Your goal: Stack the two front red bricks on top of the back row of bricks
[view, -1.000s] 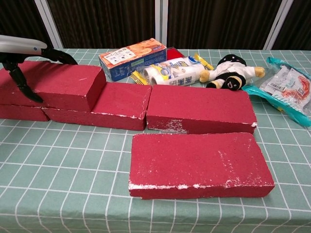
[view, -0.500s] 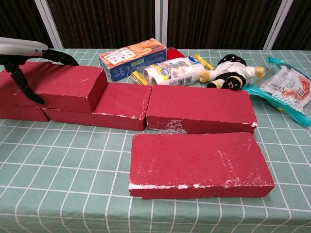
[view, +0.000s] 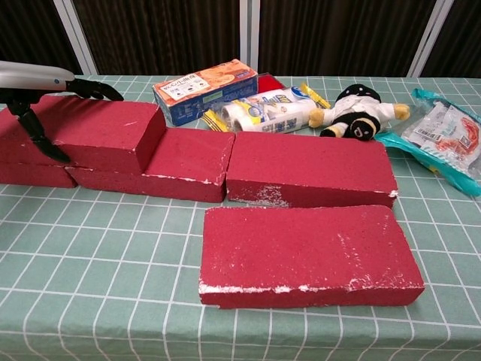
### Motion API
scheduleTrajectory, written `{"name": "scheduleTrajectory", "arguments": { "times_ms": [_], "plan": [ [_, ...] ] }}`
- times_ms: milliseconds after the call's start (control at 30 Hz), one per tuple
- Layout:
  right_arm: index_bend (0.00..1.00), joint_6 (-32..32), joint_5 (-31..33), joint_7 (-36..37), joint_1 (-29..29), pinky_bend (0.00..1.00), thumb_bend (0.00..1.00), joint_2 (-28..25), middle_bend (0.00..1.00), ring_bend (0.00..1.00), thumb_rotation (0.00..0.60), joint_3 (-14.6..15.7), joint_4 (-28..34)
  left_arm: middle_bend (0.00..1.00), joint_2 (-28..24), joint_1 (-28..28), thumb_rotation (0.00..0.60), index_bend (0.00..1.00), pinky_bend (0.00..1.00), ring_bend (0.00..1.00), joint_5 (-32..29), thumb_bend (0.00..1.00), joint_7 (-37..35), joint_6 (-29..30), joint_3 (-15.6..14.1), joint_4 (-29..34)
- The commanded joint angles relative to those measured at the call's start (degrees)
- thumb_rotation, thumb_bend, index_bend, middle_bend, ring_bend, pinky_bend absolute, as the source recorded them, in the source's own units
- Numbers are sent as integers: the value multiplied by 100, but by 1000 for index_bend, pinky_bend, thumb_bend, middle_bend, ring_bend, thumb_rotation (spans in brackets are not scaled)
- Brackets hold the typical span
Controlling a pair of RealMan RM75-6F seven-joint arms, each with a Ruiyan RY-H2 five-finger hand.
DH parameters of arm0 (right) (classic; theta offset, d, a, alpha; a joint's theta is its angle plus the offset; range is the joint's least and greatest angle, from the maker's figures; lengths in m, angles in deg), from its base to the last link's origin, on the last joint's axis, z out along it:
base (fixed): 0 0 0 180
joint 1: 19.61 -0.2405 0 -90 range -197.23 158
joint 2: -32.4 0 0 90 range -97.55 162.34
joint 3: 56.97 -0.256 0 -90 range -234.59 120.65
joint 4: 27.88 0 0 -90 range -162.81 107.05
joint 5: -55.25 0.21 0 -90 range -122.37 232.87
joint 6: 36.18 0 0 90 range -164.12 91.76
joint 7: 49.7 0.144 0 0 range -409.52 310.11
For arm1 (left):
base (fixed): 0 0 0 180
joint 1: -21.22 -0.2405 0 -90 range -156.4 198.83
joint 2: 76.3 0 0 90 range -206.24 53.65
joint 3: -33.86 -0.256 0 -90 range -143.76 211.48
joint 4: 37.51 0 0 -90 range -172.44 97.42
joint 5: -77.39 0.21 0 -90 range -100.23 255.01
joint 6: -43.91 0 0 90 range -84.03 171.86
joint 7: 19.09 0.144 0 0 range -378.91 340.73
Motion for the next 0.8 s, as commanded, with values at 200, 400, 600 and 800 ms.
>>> {"name": "scheduleTrajectory", "arguments": {
  "times_ms": [200,400,600,800],
  "plan": [
    [0,-8,6,19,-1,0,0,7,0,0,600,0,-20,0,14,-85,600,26,0,0,-57,41,131,153,32,58],
    [0,14,-13,26,1,0,0,-7,0,0,600,-7,-8,0,-50,-134,600,23,0,0,-78,38,234,261,57,164],
    [0,-13,-104,34,-14,0,0,-38,0,0,600,28,21,0,-226,-205,600,22,0,0,-75,36,416,383,50,436],
    [0,16,-352,151,12,0,0,-141,0,0,600,121,155,0,-578,-399,600,22,0,0,-100,36,644,601,-10,909]
  ]
}}
